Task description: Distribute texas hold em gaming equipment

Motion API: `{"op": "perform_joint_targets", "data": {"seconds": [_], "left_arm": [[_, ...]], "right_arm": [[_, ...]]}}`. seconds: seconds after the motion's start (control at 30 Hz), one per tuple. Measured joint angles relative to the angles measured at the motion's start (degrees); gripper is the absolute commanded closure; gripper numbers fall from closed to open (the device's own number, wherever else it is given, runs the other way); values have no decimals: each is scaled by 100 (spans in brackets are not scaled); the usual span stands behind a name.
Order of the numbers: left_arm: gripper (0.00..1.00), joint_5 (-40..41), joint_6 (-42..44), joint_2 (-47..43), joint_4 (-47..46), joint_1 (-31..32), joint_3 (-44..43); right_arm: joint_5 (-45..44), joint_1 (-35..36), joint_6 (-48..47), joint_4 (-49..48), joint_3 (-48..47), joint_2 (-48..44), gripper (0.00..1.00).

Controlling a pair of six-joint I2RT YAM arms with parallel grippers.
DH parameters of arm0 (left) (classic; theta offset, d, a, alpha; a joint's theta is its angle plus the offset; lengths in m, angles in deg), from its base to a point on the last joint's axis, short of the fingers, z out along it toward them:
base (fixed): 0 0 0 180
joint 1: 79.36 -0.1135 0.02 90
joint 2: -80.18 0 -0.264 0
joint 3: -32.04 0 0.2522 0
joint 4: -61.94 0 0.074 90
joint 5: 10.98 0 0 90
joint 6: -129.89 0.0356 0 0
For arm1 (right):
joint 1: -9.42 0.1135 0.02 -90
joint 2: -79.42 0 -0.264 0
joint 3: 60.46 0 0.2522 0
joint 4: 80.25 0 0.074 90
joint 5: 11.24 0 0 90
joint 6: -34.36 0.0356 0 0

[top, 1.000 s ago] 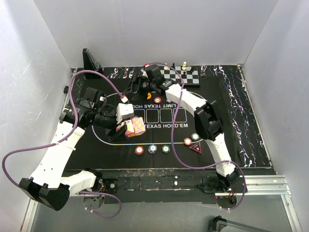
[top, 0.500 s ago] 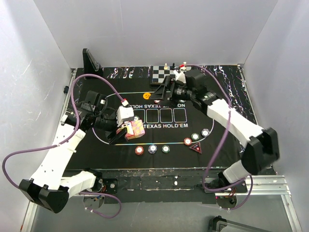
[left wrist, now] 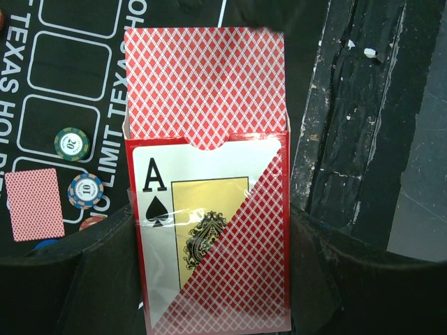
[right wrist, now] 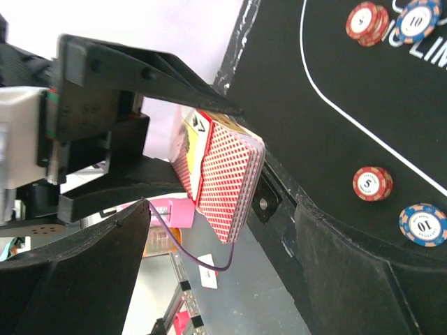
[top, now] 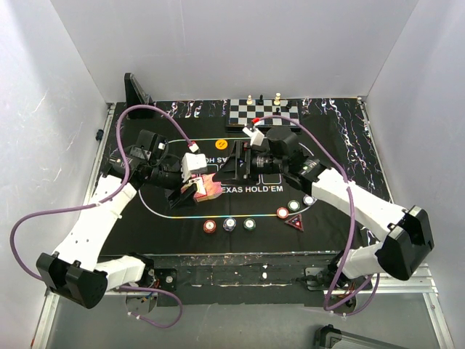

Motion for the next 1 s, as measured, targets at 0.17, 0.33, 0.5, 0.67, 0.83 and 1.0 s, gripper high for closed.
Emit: {"op": "perform_joint_targets", "data": {"seconds": [0.17, 0.33, 0.5, 0.67, 0.83, 1.0], "left_arm": [[97, 2, -42, 96, -42, 0, -66], [97, 0, -59, 98, -50, 0, -175], [97, 0, -57, 109, -44, 0, -247], [98, -2, -57, 118, -46, 0, -271], [98, -2, -57, 118, -46, 0, -273], [98, -2, -57, 118, -46, 0, -278]], "right_arm": [[-63, 127, -26, 120, 0, 175, 8], [-33, 125, 13, 17, 0, 280, 8], [153, 144, 295, -564, 37, 498, 7], [310, 175, 490, -905, 70, 654, 18], [415, 173, 595, -1012, 74, 671, 30], [442, 168, 649, -1034, 107, 671, 39]]}}
